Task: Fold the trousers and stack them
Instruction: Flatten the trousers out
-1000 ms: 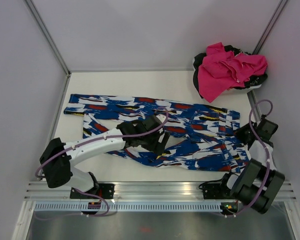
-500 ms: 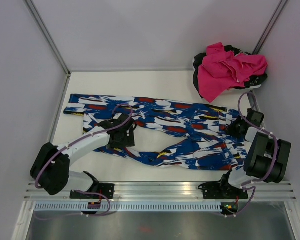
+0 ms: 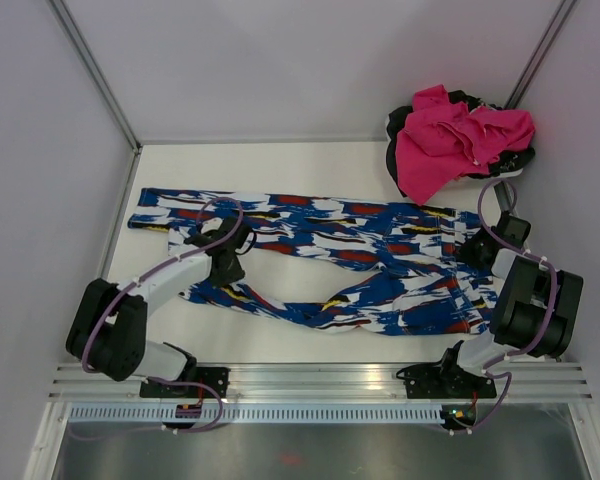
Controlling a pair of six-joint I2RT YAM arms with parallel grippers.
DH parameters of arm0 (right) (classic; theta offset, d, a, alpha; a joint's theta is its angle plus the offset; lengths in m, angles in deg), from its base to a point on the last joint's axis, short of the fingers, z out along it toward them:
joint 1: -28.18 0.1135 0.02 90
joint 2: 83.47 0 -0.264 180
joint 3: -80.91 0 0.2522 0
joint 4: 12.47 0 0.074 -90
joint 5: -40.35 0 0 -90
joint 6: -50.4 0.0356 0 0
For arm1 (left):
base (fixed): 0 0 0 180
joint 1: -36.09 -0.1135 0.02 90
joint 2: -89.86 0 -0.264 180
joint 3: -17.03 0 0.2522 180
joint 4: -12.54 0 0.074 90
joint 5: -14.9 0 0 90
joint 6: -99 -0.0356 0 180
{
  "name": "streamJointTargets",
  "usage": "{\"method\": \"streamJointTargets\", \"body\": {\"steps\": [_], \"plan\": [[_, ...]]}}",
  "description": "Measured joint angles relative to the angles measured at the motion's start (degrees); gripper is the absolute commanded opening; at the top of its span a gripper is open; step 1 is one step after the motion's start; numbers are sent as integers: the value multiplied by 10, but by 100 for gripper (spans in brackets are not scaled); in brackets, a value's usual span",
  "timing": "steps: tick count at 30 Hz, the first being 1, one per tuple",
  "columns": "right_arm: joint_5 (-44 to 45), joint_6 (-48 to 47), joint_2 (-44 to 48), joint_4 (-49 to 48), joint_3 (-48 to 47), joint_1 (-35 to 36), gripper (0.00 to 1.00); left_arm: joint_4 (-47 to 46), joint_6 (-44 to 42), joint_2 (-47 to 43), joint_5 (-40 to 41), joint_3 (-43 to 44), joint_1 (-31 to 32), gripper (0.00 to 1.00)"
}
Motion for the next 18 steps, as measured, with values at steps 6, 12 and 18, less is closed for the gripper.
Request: {"method": "streamJointTargets", "body": {"steps": [6, 12, 18], "plan": [[1, 0, 1, -7, 4, -1, 0, -4, 7, 40, 2, 14, -13, 2], [2, 0, 3, -14, 8, -1, 0, 24, 3, -28, 40, 68, -63, 2], [6, -1, 3, -16, 9, -1, 0, 64, 4, 9, 66, 158, -122, 5]]}}
